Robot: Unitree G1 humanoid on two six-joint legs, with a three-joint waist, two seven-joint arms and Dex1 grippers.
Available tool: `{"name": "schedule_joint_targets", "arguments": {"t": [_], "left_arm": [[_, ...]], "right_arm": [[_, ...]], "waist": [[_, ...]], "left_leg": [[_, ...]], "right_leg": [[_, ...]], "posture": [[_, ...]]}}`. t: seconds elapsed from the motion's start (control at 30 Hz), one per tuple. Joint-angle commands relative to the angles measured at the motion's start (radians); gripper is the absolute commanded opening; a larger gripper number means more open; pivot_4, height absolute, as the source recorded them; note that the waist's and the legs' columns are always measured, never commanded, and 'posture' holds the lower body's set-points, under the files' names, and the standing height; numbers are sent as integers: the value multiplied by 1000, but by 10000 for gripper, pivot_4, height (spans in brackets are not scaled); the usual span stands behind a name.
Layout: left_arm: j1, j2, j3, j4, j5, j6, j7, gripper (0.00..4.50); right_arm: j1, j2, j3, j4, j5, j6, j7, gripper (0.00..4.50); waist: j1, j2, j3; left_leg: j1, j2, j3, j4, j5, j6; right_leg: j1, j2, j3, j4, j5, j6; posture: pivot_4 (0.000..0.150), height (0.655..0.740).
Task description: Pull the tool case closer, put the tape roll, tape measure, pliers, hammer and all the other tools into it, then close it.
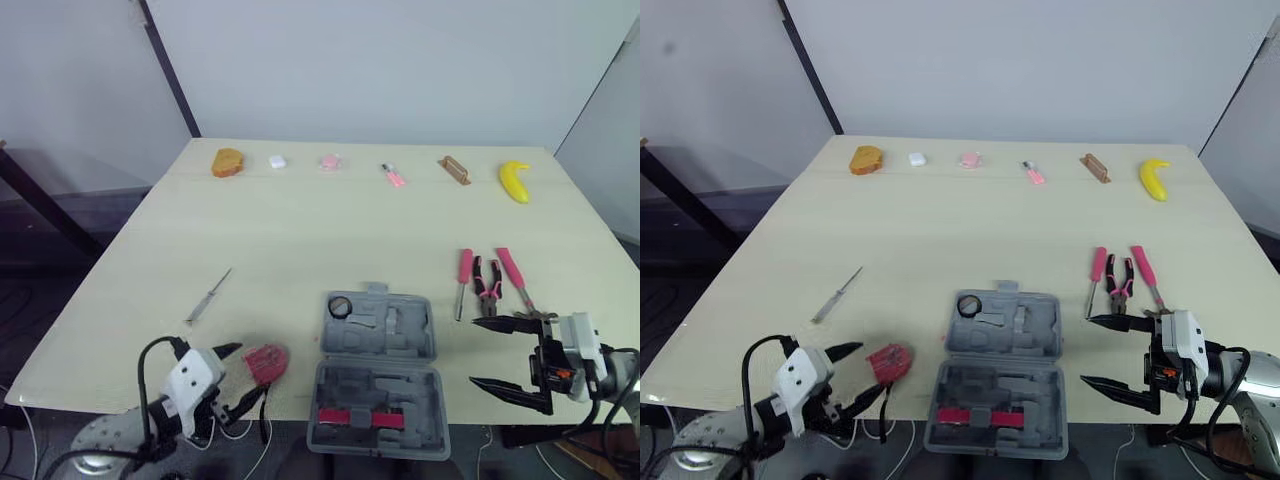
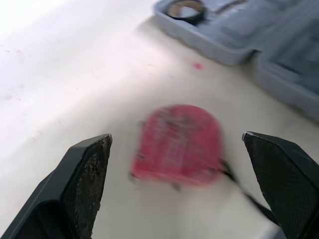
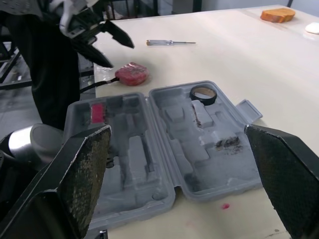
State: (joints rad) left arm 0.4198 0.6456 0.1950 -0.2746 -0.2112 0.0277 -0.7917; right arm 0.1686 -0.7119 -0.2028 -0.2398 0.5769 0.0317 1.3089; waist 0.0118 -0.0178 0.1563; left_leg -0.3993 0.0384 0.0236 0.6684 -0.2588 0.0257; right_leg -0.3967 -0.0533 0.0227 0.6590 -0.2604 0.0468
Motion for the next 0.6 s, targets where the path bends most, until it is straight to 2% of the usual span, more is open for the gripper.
{"name": "schedule_joint_targets", "arguments": {"t": [0.03,0.6], "left_arm": [[-35,8,-26,39,21,-34,-14,44708],[-140,-39,-150,221,64,-109,-27,44708]], "right_arm": [[1,2,-6,-32,7,-18,-6,45000],[-22,-8,-6,-85,22,17,-33,45000]], "waist": [[-1,0,0],[2,0,0]], "left_leg": [[0,0,0,0,0,0],[1,0,0,0,0,0]], "right_leg": [[0,0,0,0,0,0],[0,0,0,1,0,0]], "posture": [[1500,7400],[1500,7400]]}}
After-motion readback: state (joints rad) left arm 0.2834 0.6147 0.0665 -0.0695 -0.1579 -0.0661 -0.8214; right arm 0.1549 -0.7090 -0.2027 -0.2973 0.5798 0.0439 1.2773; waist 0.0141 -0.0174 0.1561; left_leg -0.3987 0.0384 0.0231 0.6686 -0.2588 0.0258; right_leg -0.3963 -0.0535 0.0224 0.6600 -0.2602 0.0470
